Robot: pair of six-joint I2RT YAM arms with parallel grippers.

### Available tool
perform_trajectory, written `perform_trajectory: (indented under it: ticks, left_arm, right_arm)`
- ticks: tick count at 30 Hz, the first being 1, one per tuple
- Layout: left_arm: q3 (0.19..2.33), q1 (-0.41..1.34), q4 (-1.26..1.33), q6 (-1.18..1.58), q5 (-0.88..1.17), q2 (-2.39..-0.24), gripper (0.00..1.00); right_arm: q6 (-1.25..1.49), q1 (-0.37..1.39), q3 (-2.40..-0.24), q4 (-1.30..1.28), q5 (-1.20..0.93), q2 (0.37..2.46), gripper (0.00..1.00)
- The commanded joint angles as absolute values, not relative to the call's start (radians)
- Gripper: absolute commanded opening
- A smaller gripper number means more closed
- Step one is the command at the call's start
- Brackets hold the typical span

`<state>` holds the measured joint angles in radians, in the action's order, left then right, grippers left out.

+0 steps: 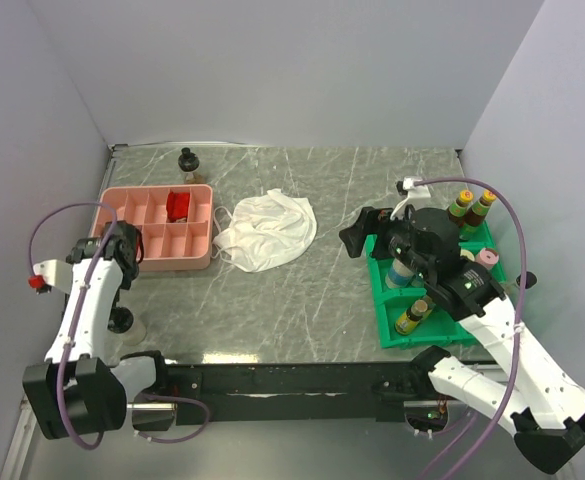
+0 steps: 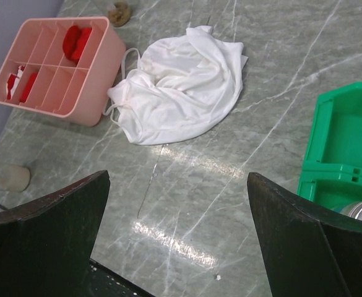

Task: Organize the condiment bottles
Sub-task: Pick up the bottle from the corner of the board.

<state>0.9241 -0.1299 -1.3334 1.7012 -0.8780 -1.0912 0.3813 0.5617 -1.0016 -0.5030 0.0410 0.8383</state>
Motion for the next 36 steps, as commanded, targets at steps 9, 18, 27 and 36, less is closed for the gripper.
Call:
perform_trajectory:
  ticks: [9, 18, 27, 36]
  left_arm:
    - [0.87, -0.135, -1.359, 1.69, -0.736, -1.212, 0.97]
    - [0.779, -0.104, -1.215, 1.608, -0.634, -1.034, 0.7]
    - [0.77, 0.049, -1.114, 1.517, -0.58, -0.839, 0.01]
    - [0.955, 0.317, -1.314, 1.633, -0.735, -0.945, 0.01]
  right_arm:
    - [0.393, 0.591, -1.032, -0.483, 0.078, 0.808, 1.0]
    - [0.396, 0.6, -1.02, -0.469, 0.077, 0.819, 1.0]
    - [0.399, 0.603, -1.012, -0.457, 0.068, 0.83, 1.0]
    - [0.402, 0.604, -1.002, -0.448, 0.068, 0.818, 1.0]
